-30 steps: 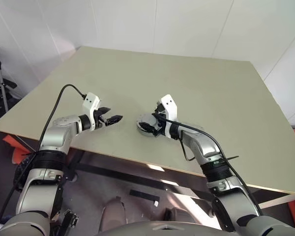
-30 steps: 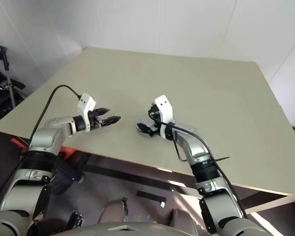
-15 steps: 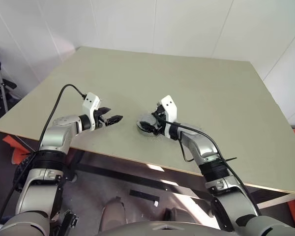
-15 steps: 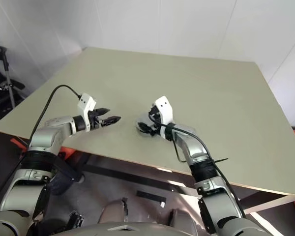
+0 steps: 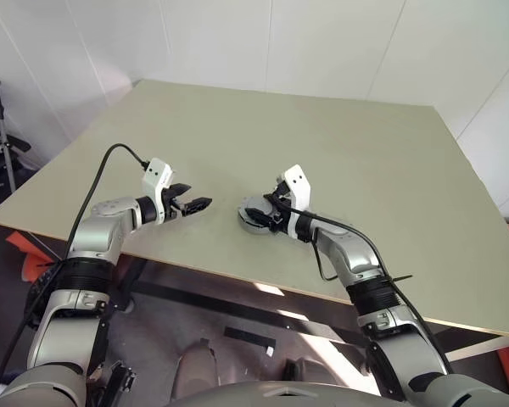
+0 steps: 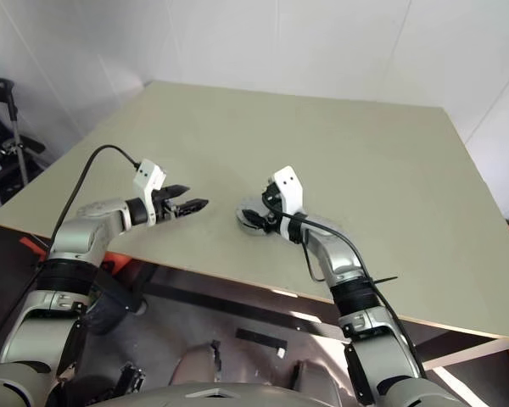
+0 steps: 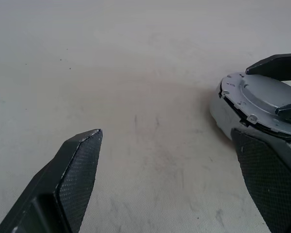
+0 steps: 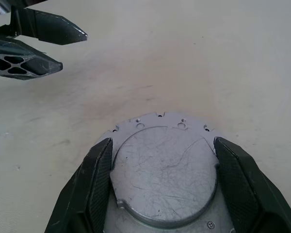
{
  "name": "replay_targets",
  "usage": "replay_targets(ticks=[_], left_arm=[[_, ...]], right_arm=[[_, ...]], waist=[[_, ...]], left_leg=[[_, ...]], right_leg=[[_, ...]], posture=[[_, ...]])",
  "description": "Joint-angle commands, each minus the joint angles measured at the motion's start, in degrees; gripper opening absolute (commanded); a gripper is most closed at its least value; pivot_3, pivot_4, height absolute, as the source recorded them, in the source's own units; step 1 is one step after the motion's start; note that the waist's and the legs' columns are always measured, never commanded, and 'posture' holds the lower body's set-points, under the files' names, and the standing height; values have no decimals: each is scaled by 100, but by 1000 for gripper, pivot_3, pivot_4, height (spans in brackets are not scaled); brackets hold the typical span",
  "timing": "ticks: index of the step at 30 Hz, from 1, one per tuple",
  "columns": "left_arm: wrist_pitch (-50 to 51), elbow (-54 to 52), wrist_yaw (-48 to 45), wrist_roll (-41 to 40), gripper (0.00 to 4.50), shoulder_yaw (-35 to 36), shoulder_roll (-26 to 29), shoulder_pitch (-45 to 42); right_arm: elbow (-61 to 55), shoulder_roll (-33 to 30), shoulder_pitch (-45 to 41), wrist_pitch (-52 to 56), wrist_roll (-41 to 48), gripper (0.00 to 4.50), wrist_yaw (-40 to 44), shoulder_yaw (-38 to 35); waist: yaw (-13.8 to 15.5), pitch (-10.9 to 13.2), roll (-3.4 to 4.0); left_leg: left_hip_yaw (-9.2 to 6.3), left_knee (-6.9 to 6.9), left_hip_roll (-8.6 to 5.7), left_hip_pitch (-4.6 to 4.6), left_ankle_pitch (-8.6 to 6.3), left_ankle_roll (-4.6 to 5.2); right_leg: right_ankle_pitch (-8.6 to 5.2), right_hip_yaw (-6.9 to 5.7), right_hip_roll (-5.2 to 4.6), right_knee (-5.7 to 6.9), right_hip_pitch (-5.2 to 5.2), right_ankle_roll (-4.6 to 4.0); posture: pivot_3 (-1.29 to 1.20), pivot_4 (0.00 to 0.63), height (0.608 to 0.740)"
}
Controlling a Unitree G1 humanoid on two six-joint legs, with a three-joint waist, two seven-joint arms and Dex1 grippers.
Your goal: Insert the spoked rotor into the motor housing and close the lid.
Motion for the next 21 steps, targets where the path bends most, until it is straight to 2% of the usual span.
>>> replay_targets(ticks=[1, 11, 21], left_arm=[[-93, -129, -19, -3, 4500, 47, 77, -106], [-95, -114, -10, 5, 4500, 57, 99, -117], [-108, -141, 21, -3, 4500, 76, 105, -75]], right_arm=[[-91, -29, 32, -498, -99, 3199, -42, -84], [150, -30, 111, -1233, -408, 3199, -63, 22], [82, -121, 195, -1099, -420, 3199, 228, 170]], waist=[[2, 0, 0], [-12, 0, 1], [-12, 0, 1]], left_leg=[[0, 0, 0, -1, 0, 0], [0, -1, 1, -12, 0, 0], [0, -1, 1, -13, -3, 5]], right_leg=[[0, -1, 0, -1, 0, 0], [0, -1, 1, -1, -12, 0], [0, -1, 1, -2, -12, 0]], posture=[[0, 0, 740], [0, 0, 740], [0, 0, 740]])
